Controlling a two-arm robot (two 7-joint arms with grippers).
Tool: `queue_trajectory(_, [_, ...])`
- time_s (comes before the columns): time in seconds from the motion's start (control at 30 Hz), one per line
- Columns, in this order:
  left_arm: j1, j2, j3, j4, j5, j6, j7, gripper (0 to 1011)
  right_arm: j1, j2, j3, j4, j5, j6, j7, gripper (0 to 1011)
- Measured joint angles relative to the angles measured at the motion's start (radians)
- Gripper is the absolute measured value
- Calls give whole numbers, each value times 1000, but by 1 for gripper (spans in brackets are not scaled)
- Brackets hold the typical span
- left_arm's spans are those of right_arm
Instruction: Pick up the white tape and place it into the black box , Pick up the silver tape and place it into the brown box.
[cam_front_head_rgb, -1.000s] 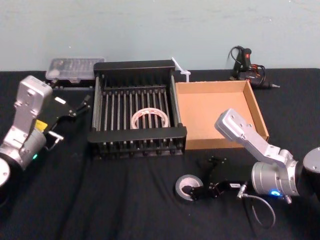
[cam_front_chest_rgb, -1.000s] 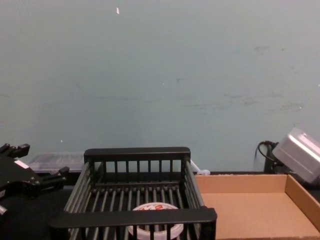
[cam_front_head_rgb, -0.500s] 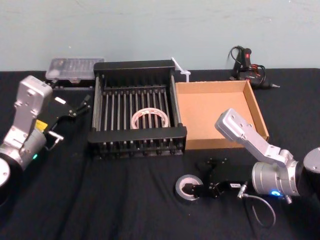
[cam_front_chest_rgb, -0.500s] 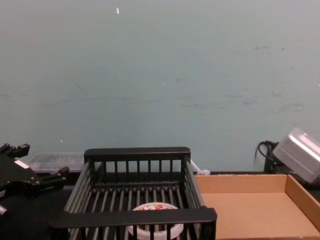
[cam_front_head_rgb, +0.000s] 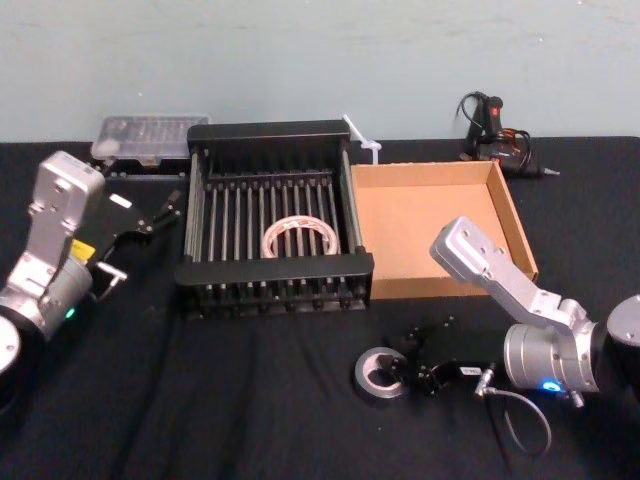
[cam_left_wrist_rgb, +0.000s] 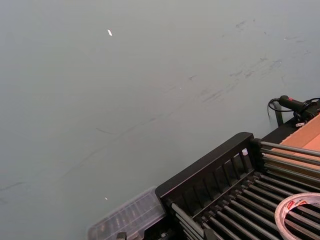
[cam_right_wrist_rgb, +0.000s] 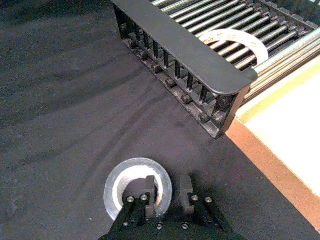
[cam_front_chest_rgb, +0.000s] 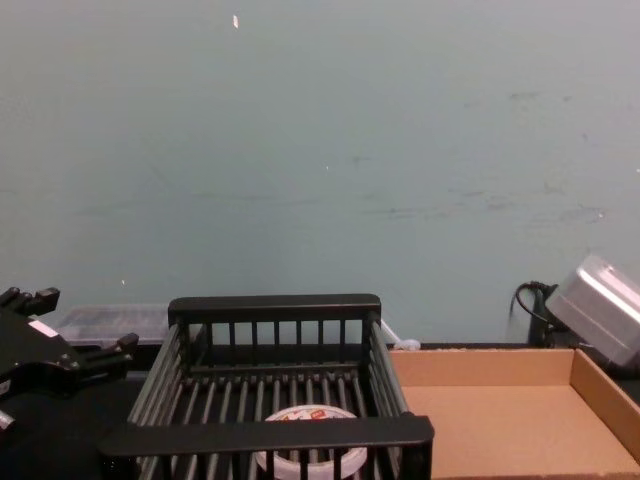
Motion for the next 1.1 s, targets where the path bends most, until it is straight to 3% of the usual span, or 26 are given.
queue_trajectory(0.23, [0,0,0,0,0,0,0,1001,0,0,0,0,0,0,0,158])
queue_trajectory(0.83, [0,0,0,0,0,0,0,1001,-1,2,0,-1,1,-8,5,158])
queue_trajectory(1.1, [0,0,0,0,0,0,0,1001,-12,11,20,-16,21,-25,12,158])
